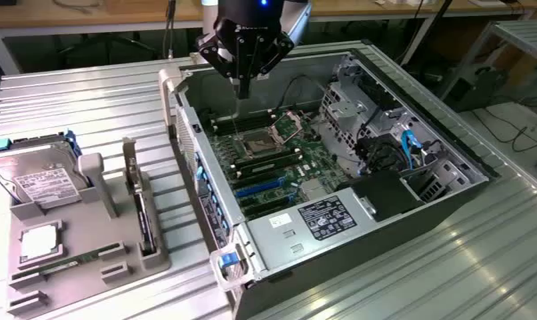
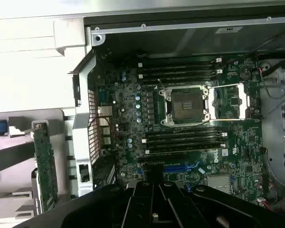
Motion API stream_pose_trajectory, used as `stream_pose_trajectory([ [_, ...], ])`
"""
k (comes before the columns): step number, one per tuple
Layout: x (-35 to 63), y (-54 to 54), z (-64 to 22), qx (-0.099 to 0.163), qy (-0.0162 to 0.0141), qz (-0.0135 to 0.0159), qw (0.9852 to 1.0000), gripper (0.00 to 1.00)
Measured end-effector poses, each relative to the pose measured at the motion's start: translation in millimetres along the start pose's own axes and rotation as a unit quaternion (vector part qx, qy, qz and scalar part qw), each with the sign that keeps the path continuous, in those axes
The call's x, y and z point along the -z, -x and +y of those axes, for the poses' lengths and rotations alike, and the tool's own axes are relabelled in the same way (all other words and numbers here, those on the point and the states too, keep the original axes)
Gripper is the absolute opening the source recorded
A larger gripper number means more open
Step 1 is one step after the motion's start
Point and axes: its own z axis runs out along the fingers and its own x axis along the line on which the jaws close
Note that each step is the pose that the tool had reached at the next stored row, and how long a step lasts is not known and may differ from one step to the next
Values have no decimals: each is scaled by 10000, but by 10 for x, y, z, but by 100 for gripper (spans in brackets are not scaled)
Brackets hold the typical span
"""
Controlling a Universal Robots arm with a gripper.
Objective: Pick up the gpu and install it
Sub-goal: 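Reach for the gpu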
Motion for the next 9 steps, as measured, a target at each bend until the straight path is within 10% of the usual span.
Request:
stream_pose_trajectory([
  [9, 2, -84, -7, 1, 0, 0, 10000, 11],
])
